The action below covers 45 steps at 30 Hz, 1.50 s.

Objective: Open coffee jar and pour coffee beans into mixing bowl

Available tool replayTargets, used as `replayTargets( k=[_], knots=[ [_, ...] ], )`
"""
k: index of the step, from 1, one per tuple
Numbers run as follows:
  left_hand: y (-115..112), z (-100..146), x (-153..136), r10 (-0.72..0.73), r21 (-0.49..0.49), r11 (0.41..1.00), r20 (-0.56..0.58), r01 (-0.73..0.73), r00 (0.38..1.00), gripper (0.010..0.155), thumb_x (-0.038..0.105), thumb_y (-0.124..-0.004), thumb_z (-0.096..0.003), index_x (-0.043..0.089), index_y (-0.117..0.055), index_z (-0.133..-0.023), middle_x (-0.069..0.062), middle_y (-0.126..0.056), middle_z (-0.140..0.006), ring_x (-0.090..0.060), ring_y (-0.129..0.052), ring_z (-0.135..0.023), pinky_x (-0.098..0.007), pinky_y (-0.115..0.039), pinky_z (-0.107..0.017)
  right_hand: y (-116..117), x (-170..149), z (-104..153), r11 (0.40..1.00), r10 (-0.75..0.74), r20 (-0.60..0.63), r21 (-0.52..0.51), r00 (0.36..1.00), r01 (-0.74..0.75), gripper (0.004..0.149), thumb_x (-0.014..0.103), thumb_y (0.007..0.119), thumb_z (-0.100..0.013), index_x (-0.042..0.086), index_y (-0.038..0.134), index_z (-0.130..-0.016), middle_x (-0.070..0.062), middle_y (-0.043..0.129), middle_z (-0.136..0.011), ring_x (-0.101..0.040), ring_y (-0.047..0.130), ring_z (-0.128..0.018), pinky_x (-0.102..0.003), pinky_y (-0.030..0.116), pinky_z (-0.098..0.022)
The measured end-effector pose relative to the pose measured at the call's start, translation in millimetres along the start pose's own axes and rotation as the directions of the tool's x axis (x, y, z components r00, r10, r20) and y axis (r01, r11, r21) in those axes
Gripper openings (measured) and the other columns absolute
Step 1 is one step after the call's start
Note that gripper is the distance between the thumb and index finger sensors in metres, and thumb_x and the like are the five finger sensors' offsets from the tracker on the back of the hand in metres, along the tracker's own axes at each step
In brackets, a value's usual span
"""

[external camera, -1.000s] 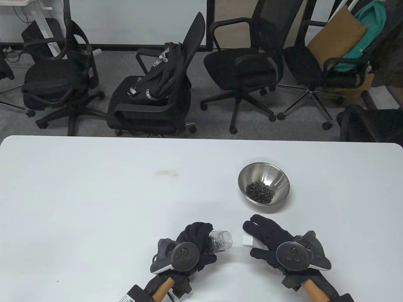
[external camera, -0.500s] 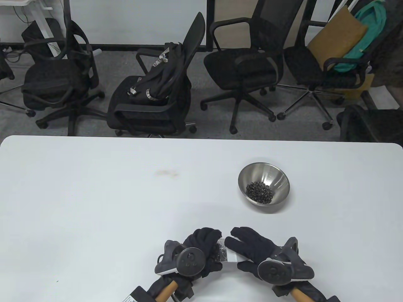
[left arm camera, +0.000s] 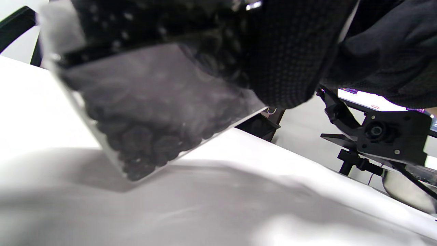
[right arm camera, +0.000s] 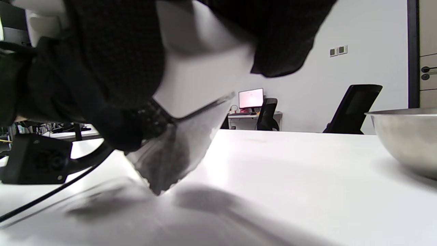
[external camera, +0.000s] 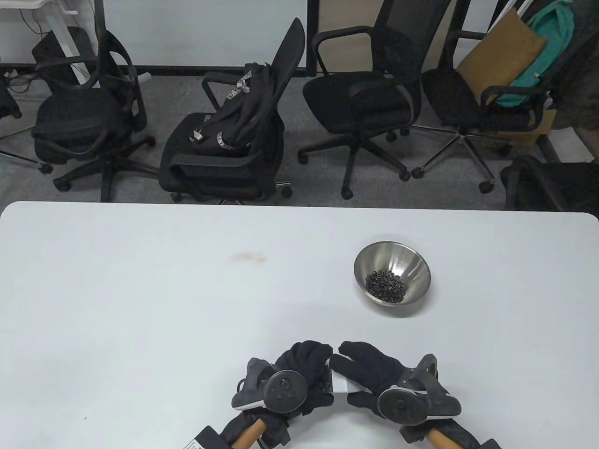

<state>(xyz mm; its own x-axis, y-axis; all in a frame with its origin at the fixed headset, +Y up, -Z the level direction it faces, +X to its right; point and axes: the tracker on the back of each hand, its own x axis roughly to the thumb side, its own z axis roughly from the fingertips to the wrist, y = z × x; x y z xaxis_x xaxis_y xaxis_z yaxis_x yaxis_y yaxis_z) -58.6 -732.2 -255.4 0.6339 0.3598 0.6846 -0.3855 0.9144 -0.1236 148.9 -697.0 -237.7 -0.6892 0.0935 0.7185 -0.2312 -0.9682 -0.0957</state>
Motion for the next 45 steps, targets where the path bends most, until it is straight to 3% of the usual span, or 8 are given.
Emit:
replayTargets(
  k=[15, 23, 27, 29, 31, 32, 37, 45],
  knots=[
    [1, 3, 11, -0.095, 0.066, 0.993, -0.012, 0.095, 0.995, 0.092, 0.047, -0.101, -0.0431, 0.004, -0.056, -0.111, -0.023, -0.064, -0.105, -0.043, -0.076, -0.093, -0.058, -0.071, -0.071, -2, -10, -5, 0.988, -0.154, -0.14, -0.036, 0.978, 0.15, 0.085, 0.06, 0.08, -0.051, 0.01, 0.049, -0.112, -0.029, 0.078, -0.093, -0.037, 0.097, -0.067, -0.035, 0.091, -0.049],
    [1, 3, 18, -0.159, 0.096, 0.982, -0.027, 0.161, 0.987, 0.092, 0.048, -0.101, -0.0433, 0.004, -0.057, -0.11, -0.024, -0.064, -0.104, -0.043, -0.077, -0.091, -0.058, -0.071, -0.07, 1, -16, -6, 0.948, -0.316, -0.326, -0.065, 0.891, 0.312, 0.085, 0.066, 0.069, -0.055, 0.001, 0.058, -0.108, -0.031, 0.088, -0.079, -0.031, 0.104, -0.048, -0.027, 0.095, -0.034],
    [1, 3, 16, -0.148, 0.082, 0.985, -0.035, 0.15, 0.988, 0.092, 0.049, -0.1, -0.0434, 0.004, -0.056, -0.111, -0.023, -0.064, -0.105, -0.043, -0.077, -0.091, -0.058, -0.072, -0.071, 2, -16, -5, 0.946, -0.314, -0.314, -0.029, 0.896, 0.322, 0.09, 0.068, 0.063, -0.055, 0.0, 0.051, -0.112, -0.035, 0.082, -0.086, -0.037, 0.1, -0.058, -0.033, 0.093, -0.041],
    [2, 2, 15, -0.126, 0.078, 0.989, -0.034, 0.128, 0.991, 0.092, 0.049, -0.1, -0.0434, 0.004, -0.056, -0.111, -0.023, -0.064, -0.105, -0.043, -0.077, -0.091, -0.058, -0.071, -0.071, 1, -16, -3, 0.947, -0.314, -0.276, -0.017, 0.908, 0.322, 0.095, 0.071, 0.06, -0.053, 0.003, 0.042, -0.116, -0.039, 0.07, -0.098, -0.048, 0.09, -0.073, -0.047, 0.086, -0.052],
    [2, 2, 13, -0.12, 0.075, 0.99, -0.032, 0.122, 0.992, 0.092, 0.048, -0.1, -0.0433, 0.004, -0.056, -0.111, -0.023, -0.064, -0.105, -0.043, -0.077, -0.092, -0.058, -0.071, -0.071, -2, -16, -3, 0.944, -0.314, -0.164, 0.046, 0.935, 0.325, 0.099, 0.07, 0.063, -0.052, 0.005, 0.029, -0.118, -0.04, 0.05, -0.109, -0.058, 0.068, -0.09, -0.064, 0.069, -0.065],
    [2, 2, 12, -0.114, 0.069, 0.991, -0.03, 0.116, 0.993, 0.092, 0.048, -0.101, -0.0432, 0.004, -0.056, -0.111, -0.023, -0.064, -0.105, -0.043, -0.077, -0.092, -0.058, -0.071, -0.071, -3, -16, -3, 0.949, -0.299, -0.142, 0.057, 0.944, 0.31, 0.1, 0.069, 0.065, -0.052, 0.006, 0.024, -0.118, -0.039, 0.045, -0.112, -0.058, 0.061, -0.095, -0.066, 0.064, -0.068],
    [1, 1, 7, -0.055, 0.037, 0.998, -0.001, 0.055, 0.998, 0.092, 0.048, -0.101, -0.0428, 0.005, -0.056, -0.111, -0.023, -0.064, -0.105, -0.042, -0.077, -0.092, -0.057, -0.071, -0.071, -8, -11, 3, 0.992, -0.095, -0.046, 0.077, 0.994, 0.098, 0.104, 0.06, 0.08, -0.049, 0.016, 0.017, -0.118, -0.028, 0.037, -0.118, -0.05, 0.052, -0.105, -0.064, 0.057, -0.076],
    [-2, 0, 8, -0.04, 0.006, 0.999, 0.035, 0.04, 0.999, 0.092, 0.048, -0.101, -0.0426, 0.005, -0.057, -0.111, -0.022, -0.064, -0.105, -0.042, -0.077, -0.093, -0.057, -0.071, -0.072, -6, -5, 4, 0.999, -0.021, 0.01, 0.029, 1.0, 0.021, 0.092, 0.05, 0.088, -0.047, 0.019, 0.035, -0.115, -0.017, 0.056, -0.112, -0.038, 0.07, -0.097, -0.051, 0.069, -0.075]
  ],
)
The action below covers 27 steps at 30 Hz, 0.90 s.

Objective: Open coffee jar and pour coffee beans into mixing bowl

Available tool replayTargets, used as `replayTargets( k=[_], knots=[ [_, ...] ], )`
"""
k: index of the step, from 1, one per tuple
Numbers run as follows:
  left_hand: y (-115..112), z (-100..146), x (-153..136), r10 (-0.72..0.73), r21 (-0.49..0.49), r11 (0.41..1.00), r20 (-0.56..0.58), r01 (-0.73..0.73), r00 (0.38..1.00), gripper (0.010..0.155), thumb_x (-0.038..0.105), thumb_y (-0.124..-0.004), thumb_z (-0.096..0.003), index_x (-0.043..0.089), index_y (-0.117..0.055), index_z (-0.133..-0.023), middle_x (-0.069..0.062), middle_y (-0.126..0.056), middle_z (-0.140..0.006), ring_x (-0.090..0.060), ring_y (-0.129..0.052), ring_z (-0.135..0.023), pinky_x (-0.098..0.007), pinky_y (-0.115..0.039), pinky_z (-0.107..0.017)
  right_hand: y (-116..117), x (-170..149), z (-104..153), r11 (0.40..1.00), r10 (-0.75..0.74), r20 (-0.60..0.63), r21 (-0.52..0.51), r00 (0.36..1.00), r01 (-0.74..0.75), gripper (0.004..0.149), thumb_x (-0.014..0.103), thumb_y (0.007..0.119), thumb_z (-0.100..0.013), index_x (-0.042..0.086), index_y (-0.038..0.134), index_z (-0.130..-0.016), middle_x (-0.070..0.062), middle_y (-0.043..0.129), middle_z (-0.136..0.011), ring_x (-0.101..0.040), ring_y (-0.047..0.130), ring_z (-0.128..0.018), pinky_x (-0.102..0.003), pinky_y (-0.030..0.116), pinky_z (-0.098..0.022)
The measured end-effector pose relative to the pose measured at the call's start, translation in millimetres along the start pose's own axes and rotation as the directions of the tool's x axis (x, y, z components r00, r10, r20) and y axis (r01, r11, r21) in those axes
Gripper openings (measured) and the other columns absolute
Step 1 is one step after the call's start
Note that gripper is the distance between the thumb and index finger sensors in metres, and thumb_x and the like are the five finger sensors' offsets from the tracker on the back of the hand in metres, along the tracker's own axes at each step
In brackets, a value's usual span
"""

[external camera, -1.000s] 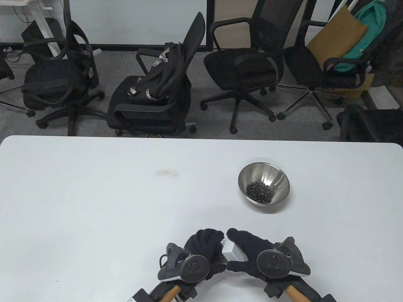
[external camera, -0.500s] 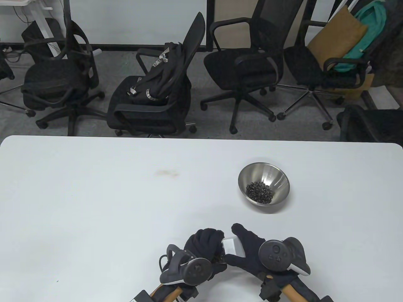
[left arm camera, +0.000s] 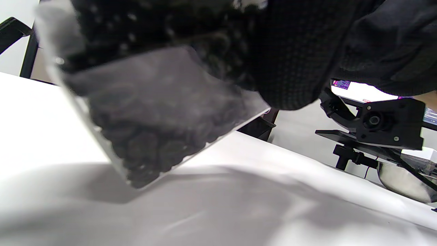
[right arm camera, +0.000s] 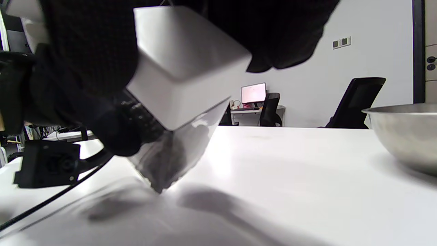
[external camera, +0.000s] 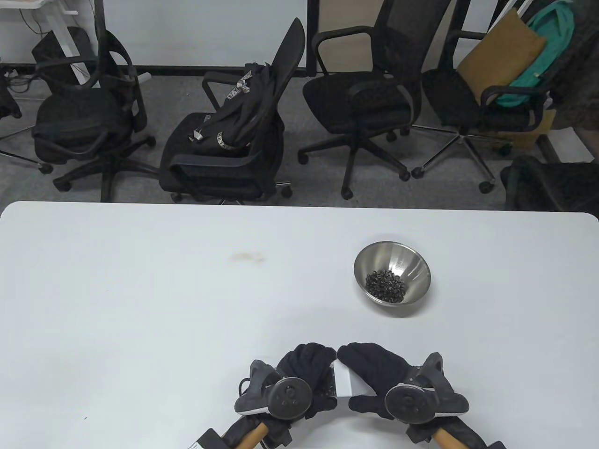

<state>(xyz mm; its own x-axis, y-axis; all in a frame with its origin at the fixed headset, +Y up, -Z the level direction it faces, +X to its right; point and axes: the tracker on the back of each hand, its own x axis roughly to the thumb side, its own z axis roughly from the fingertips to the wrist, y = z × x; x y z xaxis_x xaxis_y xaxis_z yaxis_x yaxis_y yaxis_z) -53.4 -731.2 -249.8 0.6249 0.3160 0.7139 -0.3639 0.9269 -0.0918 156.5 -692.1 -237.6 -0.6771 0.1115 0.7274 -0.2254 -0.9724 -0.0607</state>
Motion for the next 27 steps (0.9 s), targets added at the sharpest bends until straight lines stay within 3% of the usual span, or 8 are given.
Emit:
replayTargets(
  k=[8, 14, 22, 27],
  knots=[
    [0, 0, 0, -0.01, 0.007, 1.0, 0.002, 0.01, 1.0, 0.092, 0.048, -0.101, -0.0425, 0.005, -0.057, -0.111, -0.022, -0.064, -0.105, -0.042, -0.077, -0.092, -0.057, -0.071, -0.072, 0, -1, 0, 1.0, -0.016, -0.008, -0.014, 1.0, 0.016, 0.091, 0.051, 0.088, -0.046, 0.016, 0.039, -0.115, -0.018, 0.061, -0.109, -0.038, 0.074, -0.094, -0.049, 0.072, -0.073],
    [0, 1, 2, -0.031, 0.029, 0.999, -0.004, 0.031, 1.0, 0.092, 0.048, -0.101, -0.0424, 0.005, -0.057, -0.111, -0.022, -0.064, -0.105, -0.042, -0.076, -0.092, -0.057, -0.071, -0.072, 1, -3, -2, 0.998, -0.059, -0.05, -0.033, 0.997, 0.057, 0.092, 0.056, 0.084, -0.049, 0.006, 0.042, -0.114, -0.024, 0.067, -0.103, -0.041, 0.082, -0.084, -0.049, 0.078, -0.066],
    [2, 2, 4, -0.058, 0.066, 0.996, -0.024, 0.059, 0.998, 0.092, 0.048, -0.101, -0.0423, 0.005, -0.057, -0.11, -0.023, -0.064, -0.105, -0.042, -0.076, -0.092, -0.058, -0.071, -0.071, 3, -8, -5, 0.98, -0.195, -0.183, -0.065, 0.964, 0.186, 0.092, 0.061, 0.078, -0.053, -0.005, 0.048, -0.11, -0.028, 0.074, -0.094, -0.04, 0.09, -0.071, -0.047, 0.085, -0.056],
    [2, 3, 8, -0.112, 0.094, 0.989, -0.038, 0.115, 0.993, 0.092, 0.048, -0.101, -0.0425, 0.004, -0.057, -0.11, -0.023, -0.064, -0.104, -0.042, -0.076, -0.091, -0.058, -0.071, -0.071, 6, -14, -6, 0.95, -0.311, -0.293, -0.098, 0.904, 0.295, 0.092, 0.062, 0.076, -0.055, -0.01, 0.052, -0.108, -0.03, 0.078, -0.089, -0.039, 0.094, -0.064, -0.045, 0.089, -0.049]
  ],
)
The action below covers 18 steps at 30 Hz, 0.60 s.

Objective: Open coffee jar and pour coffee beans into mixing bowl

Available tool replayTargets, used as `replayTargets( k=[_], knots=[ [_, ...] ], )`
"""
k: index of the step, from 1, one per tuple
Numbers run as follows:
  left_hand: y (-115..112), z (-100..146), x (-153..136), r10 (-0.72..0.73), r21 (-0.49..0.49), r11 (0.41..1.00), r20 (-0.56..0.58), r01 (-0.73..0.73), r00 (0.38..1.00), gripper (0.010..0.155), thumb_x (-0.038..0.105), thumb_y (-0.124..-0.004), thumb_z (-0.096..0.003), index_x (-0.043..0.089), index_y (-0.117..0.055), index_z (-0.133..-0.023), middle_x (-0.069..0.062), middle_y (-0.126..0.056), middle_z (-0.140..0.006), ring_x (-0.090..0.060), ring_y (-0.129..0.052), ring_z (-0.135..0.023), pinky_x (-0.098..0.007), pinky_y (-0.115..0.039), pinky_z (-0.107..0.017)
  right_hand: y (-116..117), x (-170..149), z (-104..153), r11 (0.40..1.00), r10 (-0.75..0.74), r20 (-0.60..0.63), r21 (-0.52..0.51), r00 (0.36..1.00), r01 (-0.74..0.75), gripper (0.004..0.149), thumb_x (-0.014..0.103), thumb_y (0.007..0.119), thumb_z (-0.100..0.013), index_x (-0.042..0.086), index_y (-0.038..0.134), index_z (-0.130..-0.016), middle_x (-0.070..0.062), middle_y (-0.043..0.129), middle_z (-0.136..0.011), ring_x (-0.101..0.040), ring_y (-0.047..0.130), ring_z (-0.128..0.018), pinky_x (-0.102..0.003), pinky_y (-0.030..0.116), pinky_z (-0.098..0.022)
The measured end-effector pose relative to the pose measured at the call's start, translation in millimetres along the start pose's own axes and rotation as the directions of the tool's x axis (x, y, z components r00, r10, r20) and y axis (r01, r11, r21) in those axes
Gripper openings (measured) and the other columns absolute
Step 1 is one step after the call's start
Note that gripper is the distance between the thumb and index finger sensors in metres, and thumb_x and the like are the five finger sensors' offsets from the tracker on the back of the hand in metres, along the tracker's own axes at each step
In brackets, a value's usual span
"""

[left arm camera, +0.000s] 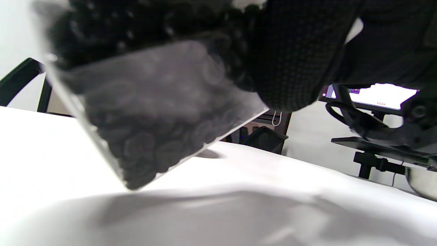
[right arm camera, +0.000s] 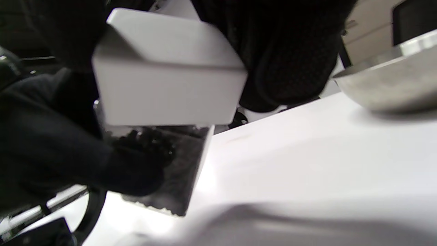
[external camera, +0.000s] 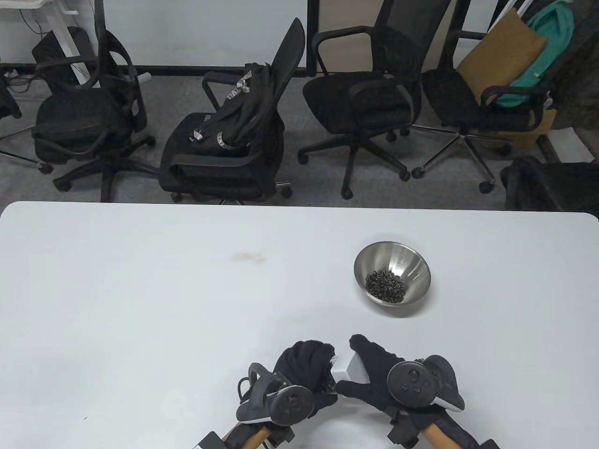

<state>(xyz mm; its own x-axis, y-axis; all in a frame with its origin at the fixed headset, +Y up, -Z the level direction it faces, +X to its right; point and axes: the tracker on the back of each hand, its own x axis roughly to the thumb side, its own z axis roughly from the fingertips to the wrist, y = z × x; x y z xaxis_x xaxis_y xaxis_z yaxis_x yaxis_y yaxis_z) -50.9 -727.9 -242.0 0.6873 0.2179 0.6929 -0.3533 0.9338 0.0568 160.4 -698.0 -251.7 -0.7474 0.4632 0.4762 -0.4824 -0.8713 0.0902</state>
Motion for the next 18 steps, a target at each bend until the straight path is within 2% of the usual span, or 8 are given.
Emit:
replayTargets(
  k=[6, 13, 14, 16, 18],
  knots=[
    [0.4, 0.8, 3.4, -0.037, 0.025, 0.999, -0.011, 0.037, 0.999, 0.092, 0.048, -0.101, -0.0429, 0.004, -0.057, -0.11, -0.023, -0.064, -0.104, -0.043, -0.076, -0.091, -0.058, -0.071, -0.071, 2.0, -6.8, -1.4, 0.99, -0.14, -0.121, 0.018, 0.983, 0.143, 0.092, 0.062, 0.073, -0.057, -0.013, 0.053, -0.106, -0.032, 0.079, -0.086, -0.039, 0.096, -0.06, -0.043, 0.09, -0.046],
    [0.1, -0.3, 3.3, -0.041, 0.004, 0.999, -0.019, 0.041, 0.999, 0.092, 0.048, -0.101, -0.043, 0.004, -0.056, -0.11, -0.023, -0.064, -0.104, -0.043, -0.076, -0.091, -0.058, -0.071, -0.071, 3.6, -6.7, -1.3, 0.988, -0.143, -0.126, 0.034, 0.982, 0.148, 0.093, 0.062, 0.071, -0.058, -0.015, 0.051, -0.107, -0.034, 0.077, -0.087, -0.04, 0.095, -0.062, -0.044, 0.089, -0.047],
    [-0.1, -0.6, 2.1, -0.025, -0.004, 1.0, -0.021, 0.025, 0.999, 0.092, 0.049, -0.101, -0.043, 0.004, -0.056, -0.11, -0.023, -0.064, -0.104, -0.043, -0.076, -0.091, -0.058, -0.071, -0.071, 3.8, -6.8, -1.5, 0.986, -0.149, -0.124, 0.058, 0.981, 0.157, 0.094, 0.062, 0.069, -0.059, -0.015, 0.048, -0.108, -0.035, 0.075, -0.09, -0.042, 0.094, -0.064, -0.046, 0.088, -0.049],
    [-0.3, -1.2, 0.8, -0.001, -0.005, 1.0, -0.018, 0.001, 1.0, 0.092, 0.049, -0.101, -0.0429, 0.004, -0.057, -0.11, -0.023, -0.064, -0.104, -0.043, -0.076, -0.091, -0.058, -0.071, -0.071, 3.2, -5.9, -1.8, 0.978, -0.151, -0.111, 0.125, 0.982, 0.164, 0.1, 0.066, 0.066, -0.059, -0.013, 0.036, -0.113, -0.039, 0.061, -0.101, -0.052, 0.083, -0.076, -0.056, 0.079, -0.056],
    [-0.1, -1.4, -0.2, 0.005, -0.018, 1.0, -0.015, -0.005, 1.0, 0.092, 0.049, -0.101, -0.0428, 0.005, -0.056, -0.11, -0.023, -0.064, -0.105, -0.042, -0.076, -0.092, -0.058, -0.071, -0.071, -0.1, -5.5, -1.0, 0.984, -0.115, -0.052, 0.13, 0.992, 0.121, 0.105, 0.068, 0.065, -0.057, -0.009, 0.026, -0.116, -0.039, 0.049, -0.109, -0.058, 0.07, -0.088, -0.064, 0.071, -0.062]
  ],
)
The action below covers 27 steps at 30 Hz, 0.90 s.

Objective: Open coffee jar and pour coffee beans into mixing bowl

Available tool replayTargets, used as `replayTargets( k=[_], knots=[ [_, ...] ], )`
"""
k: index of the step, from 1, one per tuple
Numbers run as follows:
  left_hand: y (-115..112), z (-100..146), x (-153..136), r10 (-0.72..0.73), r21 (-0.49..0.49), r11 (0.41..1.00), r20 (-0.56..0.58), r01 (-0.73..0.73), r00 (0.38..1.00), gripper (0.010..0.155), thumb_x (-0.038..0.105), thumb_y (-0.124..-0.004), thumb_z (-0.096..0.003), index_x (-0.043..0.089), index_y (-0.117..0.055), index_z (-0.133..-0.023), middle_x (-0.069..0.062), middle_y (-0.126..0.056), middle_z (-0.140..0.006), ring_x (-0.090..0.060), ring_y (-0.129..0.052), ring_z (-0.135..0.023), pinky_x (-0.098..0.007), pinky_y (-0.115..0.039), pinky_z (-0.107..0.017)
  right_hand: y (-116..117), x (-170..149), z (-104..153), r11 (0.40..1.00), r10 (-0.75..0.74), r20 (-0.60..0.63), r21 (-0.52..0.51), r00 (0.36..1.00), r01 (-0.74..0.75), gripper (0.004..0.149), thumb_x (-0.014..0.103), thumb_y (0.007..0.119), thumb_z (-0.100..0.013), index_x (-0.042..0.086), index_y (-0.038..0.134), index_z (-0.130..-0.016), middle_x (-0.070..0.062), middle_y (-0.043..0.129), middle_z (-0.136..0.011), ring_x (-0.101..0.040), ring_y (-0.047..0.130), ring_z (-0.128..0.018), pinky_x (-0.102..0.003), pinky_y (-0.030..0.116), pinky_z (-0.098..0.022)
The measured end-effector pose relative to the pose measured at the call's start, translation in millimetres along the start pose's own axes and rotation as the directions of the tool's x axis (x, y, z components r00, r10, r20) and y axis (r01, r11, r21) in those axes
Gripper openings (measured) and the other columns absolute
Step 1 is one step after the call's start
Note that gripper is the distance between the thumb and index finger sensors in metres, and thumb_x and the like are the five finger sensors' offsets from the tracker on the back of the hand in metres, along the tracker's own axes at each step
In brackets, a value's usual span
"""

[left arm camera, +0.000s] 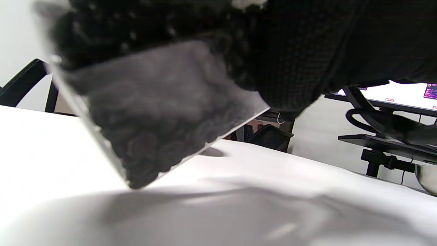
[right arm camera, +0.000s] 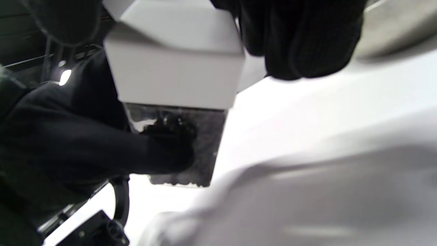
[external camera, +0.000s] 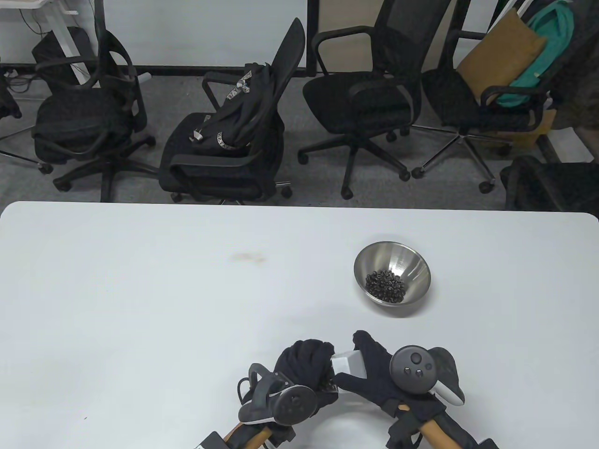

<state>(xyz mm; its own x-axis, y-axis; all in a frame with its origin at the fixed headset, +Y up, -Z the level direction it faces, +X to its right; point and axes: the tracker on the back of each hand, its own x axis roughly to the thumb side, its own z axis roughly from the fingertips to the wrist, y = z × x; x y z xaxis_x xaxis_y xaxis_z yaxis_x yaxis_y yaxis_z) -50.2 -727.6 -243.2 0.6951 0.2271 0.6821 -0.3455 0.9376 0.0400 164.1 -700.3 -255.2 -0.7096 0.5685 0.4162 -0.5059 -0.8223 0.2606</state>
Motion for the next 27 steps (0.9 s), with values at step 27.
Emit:
replayTargets(
  k=[27],
  knots=[
    [-1, -1, -2, 0.063, -0.012, 0.998, 0.06, -0.063, 0.996, 0.092, 0.048, -0.101, -0.0424, 0.005, -0.055, -0.111, -0.022, -0.063, -0.105, -0.042, -0.076, -0.093, -0.057, -0.071, -0.072, -1, 20, 11, 0.919, 0.387, 0.248, -0.18, 0.888, -0.35, 0.093, 0.057, 0.085, -0.048, 0.004, 0.047, -0.113, -0.022, 0.066, -0.106, -0.038, 0.078, -0.09, -0.048, 0.075, -0.07]
  ],
)
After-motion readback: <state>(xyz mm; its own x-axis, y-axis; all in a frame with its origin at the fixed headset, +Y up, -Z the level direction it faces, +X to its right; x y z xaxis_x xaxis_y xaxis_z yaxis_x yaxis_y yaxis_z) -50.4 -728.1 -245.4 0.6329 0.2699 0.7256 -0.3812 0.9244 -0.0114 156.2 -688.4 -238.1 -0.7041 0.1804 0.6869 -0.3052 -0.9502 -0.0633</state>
